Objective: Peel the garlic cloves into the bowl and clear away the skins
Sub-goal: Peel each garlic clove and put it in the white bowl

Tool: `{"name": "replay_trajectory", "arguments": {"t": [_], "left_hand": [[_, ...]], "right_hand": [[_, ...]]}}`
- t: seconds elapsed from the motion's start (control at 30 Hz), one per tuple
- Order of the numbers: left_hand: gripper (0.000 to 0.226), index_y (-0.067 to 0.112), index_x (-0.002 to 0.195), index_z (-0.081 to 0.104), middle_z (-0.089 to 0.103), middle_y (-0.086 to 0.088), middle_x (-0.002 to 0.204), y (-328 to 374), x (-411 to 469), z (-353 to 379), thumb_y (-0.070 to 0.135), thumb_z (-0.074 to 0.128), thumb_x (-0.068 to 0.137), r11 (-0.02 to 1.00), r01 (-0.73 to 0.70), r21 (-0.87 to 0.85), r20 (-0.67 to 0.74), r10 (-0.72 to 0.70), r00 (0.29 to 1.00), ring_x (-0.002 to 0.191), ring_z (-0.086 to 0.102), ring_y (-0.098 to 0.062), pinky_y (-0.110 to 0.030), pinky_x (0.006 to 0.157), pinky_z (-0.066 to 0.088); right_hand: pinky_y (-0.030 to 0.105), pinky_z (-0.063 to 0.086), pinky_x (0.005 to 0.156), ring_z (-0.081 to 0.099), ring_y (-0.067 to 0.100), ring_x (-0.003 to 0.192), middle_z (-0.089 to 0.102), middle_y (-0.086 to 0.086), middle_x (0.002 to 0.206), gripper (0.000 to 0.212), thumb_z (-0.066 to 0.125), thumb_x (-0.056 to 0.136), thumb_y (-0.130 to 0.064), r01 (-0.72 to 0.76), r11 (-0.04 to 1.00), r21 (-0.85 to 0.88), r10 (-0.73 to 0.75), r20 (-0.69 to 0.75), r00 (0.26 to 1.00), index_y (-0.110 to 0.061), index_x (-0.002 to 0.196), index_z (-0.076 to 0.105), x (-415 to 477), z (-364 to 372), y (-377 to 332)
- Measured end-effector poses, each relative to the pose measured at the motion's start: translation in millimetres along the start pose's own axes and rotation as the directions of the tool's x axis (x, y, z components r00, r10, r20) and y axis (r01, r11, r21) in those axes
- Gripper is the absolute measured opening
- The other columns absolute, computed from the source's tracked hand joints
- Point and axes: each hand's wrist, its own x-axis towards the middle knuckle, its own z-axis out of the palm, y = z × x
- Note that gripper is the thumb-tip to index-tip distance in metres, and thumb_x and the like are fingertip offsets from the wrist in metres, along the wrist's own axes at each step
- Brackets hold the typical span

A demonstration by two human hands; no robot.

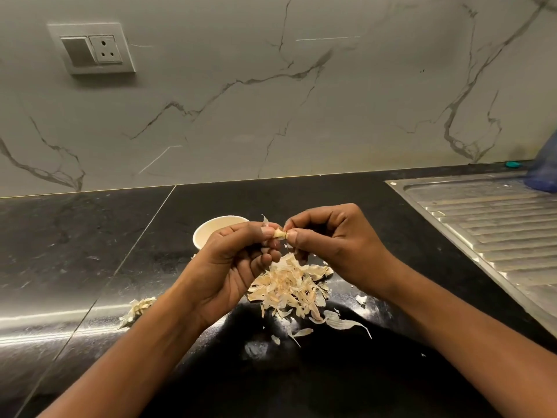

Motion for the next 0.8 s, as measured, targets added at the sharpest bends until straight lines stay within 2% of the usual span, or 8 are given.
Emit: {"name": "replay_trajectory", "arguments": {"t": [0.1,0.23,0.33,0.4,0.47,0.6,0.73,0.8], "left_hand": [[0.007,0.003,0.091,0.081,0.071,-0.017,0.082,1.2,1.6,-1.2,0.002,0.076,0.086,1.0,-0.021,0.007,-0.002,0.021,1.0,0.064,0.071,-0.017,-0.018,0.059,0.06],[0.025,-0.001,0.104,0.077,0.077,-0.024,0.097,-1.0,2.4,0.2,0.004,0.071,0.08,0.991,-0.102,0.091,-0.057,0.107,0.993,0.077,0.078,-0.026,-0.023,0.065,0.064],[0.037,-0.002,0.116,0.072,0.077,-0.025,0.105,-2.6,3.5,-1.7,0.003,0.072,0.079,0.981,-0.135,0.137,-0.083,0.147,0.986,0.087,0.08,-0.032,-0.025,0.069,0.065],[0.037,-0.004,0.115,0.072,0.077,-0.025,0.106,-2.9,3.9,-2.9,0.002,0.072,0.078,0.97,-0.172,0.172,-0.089,0.189,0.978,0.091,0.079,-0.034,-0.026,0.071,0.065],[0.034,-0.005,0.11,0.073,0.078,-0.024,0.106,-3.5,3.7,-4.3,0.002,0.072,0.077,0.953,-0.212,0.217,-0.075,0.233,0.97,0.094,0.079,-0.035,-0.028,0.075,0.065],[0.034,-0.006,0.107,0.075,0.079,-0.021,0.103,-7.9,3.2,-4.8,0.001,0.076,0.074,0.884,-0.293,0.364,-0.002,0.316,0.949,0.098,0.078,-0.038,-0.033,0.082,0.065],[0.034,-0.007,0.111,0.074,0.079,-0.02,0.103,-9.0,3.3,-3.6,0.001,0.076,0.077,0.877,-0.29,0.383,0.022,0.306,0.952,0.099,0.078,-0.038,-0.034,0.085,0.065],[0.033,-0.007,0.113,0.073,0.078,-0.022,0.105,-8.6,3.3,-3.7,-0.001,0.075,0.08,0.886,-0.276,0.373,0.03,0.286,0.958,0.099,0.077,-0.039,-0.035,0.085,0.065]], "right_hand": [[0.028,0.06,0.066,0.069,0.022,0.069,0.075,0.013,0.082,0.01,0.07,0.098,-0.002,-0.054,0.997,0.046,0.054,0.001,0.999,-0.006,0.099,0.079,0.2,0.5,0.4],[0.029,0.061,0.066,0.071,0.025,0.067,0.076,0.013,0.082,0.005,0.074,0.096,-0.005,-0.047,0.998,-0.04,0.045,-0.047,0.998,-0.005,0.098,0.079,2.7,-7.3,0.9],[0.027,0.06,0.065,0.071,0.02,0.066,0.076,0.008,0.079,0.004,0.076,0.095,-0.006,-0.007,0.989,-0.147,-0.003,-0.068,0.998,-0.005,0.097,0.079,2.8,-10.0,1.8],[0.031,0.061,0.062,0.072,0.02,0.066,0.076,0.004,0.077,0.004,0.077,0.095,-0.01,0.01,0.976,-0.218,-0.028,-0.079,0.996,-0.007,0.096,0.08,2.0,-9.9,2.9],[0.041,0.063,0.063,0.072,0.026,0.067,0.076,0.002,0.077,0.004,0.079,0.094,-0.013,0.013,0.965,-0.262,-0.039,-0.094,0.995,-0.009,0.095,0.081,1.7,-9.7,3.7],[0.044,0.063,0.065,0.071,0.026,0.067,0.075,0.001,0.076,0.004,0.078,0.095,-0.013,0.007,0.961,-0.277,-0.037,-0.103,0.994,-0.011,0.095,0.081,2.8,-10.3,5.4],[0.054,0.062,0.066,0.07,0.03,0.069,0.074,0.003,0.079,0.005,0.076,0.097,-0.016,0.003,0.958,-0.287,-0.021,-0.06,0.998,-0.012,0.097,0.079,4.4,-9.9,7.3],[0.051,0.062,0.066,0.07,0.029,0.07,0.073,0.003,0.08,0.007,0.074,0.098,-0.017,0.006,0.955,-0.296,-0.015,-0.03,0.999,-0.012,0.099,0.077,4.3,-9.3,7.4]]}}
